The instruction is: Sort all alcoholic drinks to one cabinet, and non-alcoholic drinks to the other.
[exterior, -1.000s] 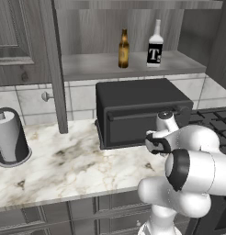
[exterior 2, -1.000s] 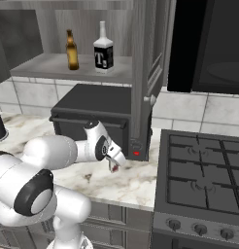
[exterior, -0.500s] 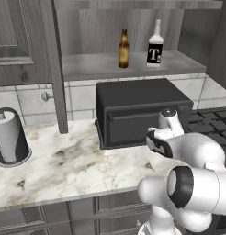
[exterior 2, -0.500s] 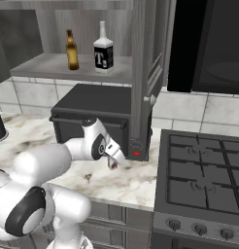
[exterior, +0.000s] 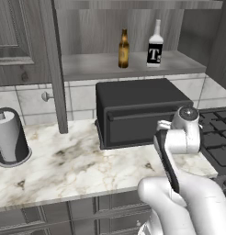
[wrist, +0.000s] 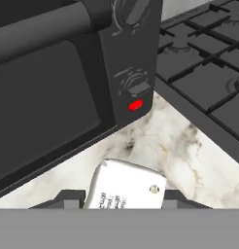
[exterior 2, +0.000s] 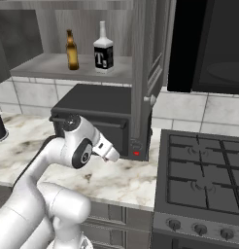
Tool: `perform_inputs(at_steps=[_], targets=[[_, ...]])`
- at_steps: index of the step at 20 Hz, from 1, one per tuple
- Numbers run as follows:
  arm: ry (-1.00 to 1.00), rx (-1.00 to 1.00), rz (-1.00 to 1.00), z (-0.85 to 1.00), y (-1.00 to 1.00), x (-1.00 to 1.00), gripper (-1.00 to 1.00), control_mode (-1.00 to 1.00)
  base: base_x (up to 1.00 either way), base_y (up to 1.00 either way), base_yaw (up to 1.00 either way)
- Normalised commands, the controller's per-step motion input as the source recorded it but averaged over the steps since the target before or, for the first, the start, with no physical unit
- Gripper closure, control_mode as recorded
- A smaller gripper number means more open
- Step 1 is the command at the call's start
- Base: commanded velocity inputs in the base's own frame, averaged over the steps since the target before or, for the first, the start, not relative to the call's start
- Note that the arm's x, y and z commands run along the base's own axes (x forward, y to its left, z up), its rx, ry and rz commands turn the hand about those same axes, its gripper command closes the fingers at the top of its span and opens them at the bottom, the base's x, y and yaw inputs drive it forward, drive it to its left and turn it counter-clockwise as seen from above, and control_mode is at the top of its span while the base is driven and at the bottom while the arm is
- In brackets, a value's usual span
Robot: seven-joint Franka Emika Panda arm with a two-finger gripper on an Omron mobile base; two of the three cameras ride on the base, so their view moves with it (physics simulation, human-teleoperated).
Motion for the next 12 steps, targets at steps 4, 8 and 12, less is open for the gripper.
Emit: perform_inputs(at_steps=[4,8,12], targets=[[0.03,0.0,0.11,0.99,0.26,-0.56,1.0,-1.0,0.0,0.0,0.0],[0.11,0.0,0.13,1.0,0.28,-0.49,1.0,-1.0,0.0,0.0,0.0],[0.17,0.0,0.12,0.96,0.27,-0.44,1.0,-1.0,0.0,0.0,0.0]])
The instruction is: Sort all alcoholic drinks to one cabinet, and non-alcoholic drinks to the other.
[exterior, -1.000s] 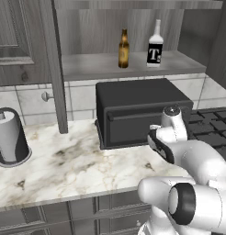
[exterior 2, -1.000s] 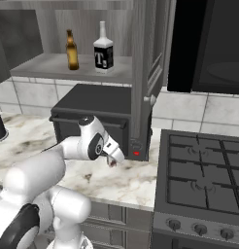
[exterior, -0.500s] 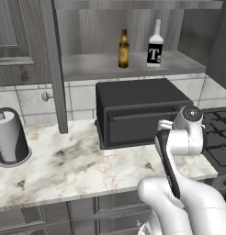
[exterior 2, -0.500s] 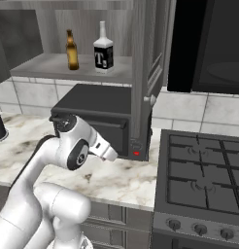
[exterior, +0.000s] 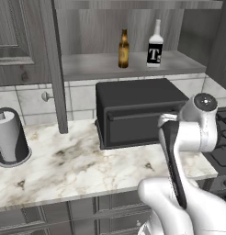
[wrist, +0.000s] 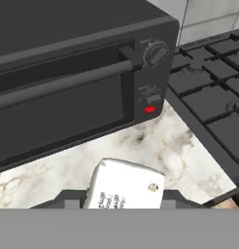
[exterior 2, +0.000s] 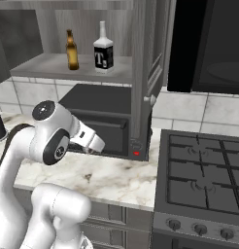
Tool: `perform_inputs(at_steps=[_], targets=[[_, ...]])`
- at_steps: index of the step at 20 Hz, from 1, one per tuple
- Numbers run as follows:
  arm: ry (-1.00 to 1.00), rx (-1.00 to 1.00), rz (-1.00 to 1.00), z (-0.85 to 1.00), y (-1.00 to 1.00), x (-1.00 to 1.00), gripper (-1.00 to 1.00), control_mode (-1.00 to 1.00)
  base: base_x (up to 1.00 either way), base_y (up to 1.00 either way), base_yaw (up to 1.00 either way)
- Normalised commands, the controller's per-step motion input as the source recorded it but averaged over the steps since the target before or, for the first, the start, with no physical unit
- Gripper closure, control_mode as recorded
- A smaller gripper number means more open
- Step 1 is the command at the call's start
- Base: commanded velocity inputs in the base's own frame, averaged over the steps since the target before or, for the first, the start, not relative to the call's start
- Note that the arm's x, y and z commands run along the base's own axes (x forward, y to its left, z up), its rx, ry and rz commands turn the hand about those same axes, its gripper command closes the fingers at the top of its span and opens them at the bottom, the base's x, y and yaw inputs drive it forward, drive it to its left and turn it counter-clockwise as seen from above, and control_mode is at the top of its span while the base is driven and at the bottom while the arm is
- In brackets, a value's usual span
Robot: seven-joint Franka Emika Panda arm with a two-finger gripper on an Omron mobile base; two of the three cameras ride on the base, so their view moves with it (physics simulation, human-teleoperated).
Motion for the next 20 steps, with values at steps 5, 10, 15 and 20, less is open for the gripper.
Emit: perform_inputs(at_steps=[5,10,15,20], targets=[[0.16,0.0,0.11,0.82,0.24,-0.51,1.0,-1.0,0.0,0.0,0.0],[0.13,0.0,0.1,0.47,0.24,-0.58,1.0,-1.0,0.0,0.0,0.0],[0.02,0.0,0.06,0.03,0.25,-0.64,1.0,-1.0,0.0,0.0,0.0],[0.0,0.0,0.02,0.0,0.07,-0.46,1.0,-1.0,0.0,0.0,0.0]])
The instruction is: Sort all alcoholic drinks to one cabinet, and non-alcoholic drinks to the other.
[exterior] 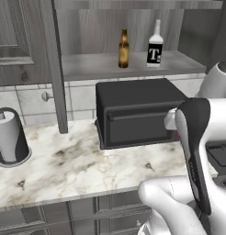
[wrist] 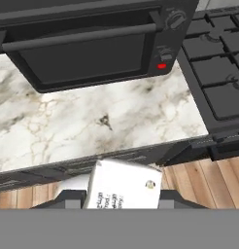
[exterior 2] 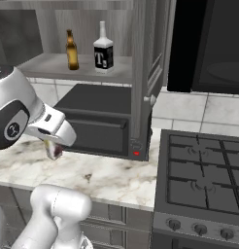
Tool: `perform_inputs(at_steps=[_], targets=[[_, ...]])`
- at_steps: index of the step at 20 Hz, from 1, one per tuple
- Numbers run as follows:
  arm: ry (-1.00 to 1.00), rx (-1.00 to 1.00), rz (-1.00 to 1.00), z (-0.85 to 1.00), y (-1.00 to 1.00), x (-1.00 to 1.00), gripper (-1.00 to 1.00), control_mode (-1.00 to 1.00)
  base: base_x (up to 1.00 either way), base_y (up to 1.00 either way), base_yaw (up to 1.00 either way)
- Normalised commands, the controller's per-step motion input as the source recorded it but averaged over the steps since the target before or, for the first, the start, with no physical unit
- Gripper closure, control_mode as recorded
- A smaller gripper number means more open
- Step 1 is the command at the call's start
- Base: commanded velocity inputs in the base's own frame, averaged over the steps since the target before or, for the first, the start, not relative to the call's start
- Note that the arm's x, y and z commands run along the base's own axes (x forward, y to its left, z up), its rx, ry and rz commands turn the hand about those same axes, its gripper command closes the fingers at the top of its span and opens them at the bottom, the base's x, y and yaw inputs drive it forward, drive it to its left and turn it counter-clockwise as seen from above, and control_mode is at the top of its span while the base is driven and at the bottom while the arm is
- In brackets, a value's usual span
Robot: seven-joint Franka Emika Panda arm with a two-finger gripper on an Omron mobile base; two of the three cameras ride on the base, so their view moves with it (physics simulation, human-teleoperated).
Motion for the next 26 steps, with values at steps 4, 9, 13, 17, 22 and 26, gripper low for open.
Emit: perform_inputs(at_steps=[4,9,13,17,22,26], targets=[[0.0,0.0,0.0,0.0,0.03,-0.37,1.0,-1.0,0.0,0.0,0.0],[0.0,0.0,0.0,0.0,0.0,0.0,1.0,1.0,-0.96,-0.23,0.0],[0.0,0.0,0.0,0.0,0.0,0.0,1.0,1.0,-0.81,-0.83,0.0],[0.0,0.0,0.0,0.0,0.0,0.0,1.0,1.0,-0.08,-1.0,0.0],[0.0,0.0,0.0,0.0,0.0,0.0,1.0,1.0,0.0,-1.0,0.0],[0.0,0.0,0.0,0.0,0.0,0.0,1.0,1.0,0.0,-1.0,0.0]])
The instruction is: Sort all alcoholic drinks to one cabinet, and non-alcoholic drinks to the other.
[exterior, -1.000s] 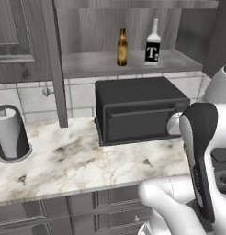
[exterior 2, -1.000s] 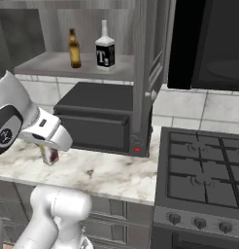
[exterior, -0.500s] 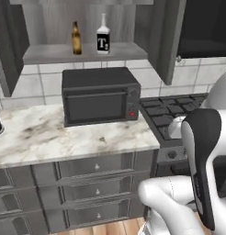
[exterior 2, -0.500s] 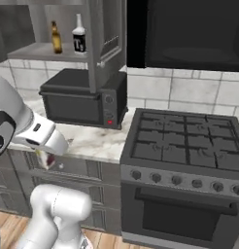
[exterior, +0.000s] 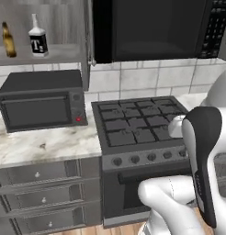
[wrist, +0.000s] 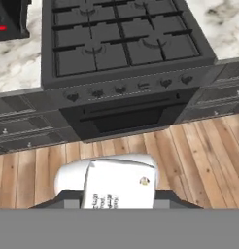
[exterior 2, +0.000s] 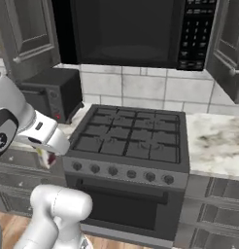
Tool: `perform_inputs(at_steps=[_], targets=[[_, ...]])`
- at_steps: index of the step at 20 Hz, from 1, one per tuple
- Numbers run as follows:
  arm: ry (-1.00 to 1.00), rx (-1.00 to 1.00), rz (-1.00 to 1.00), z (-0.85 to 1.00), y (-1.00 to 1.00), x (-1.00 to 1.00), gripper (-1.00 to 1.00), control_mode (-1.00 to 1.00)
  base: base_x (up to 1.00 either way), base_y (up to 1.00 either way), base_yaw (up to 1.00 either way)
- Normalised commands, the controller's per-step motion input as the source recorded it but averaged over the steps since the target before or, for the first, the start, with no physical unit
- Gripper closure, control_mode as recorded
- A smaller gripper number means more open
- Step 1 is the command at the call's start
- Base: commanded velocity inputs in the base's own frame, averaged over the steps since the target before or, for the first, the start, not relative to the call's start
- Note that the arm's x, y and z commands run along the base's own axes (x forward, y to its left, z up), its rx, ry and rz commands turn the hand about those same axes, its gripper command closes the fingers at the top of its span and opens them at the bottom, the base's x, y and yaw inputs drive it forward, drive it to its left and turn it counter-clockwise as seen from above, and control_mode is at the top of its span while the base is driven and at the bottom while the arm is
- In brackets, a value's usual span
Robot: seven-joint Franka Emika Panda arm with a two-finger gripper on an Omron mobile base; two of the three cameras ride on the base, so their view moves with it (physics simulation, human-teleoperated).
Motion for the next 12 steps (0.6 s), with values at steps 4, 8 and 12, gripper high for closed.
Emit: perform_inputs(at_steps=[4,8,12], targets=[[0.0,0.0,0.0,0.0,0.0,0.0,1.0,1.0,0.0,-1.0,0.0],[0.0,0.0,0.0,0.0,0.0,0.0,1.0,1.0,0.0,-1.0,0.0],[0.0,0.0,0.0,0.0,0.0,0.0,1.0,1.0,0.0,-1.0,0.0]])
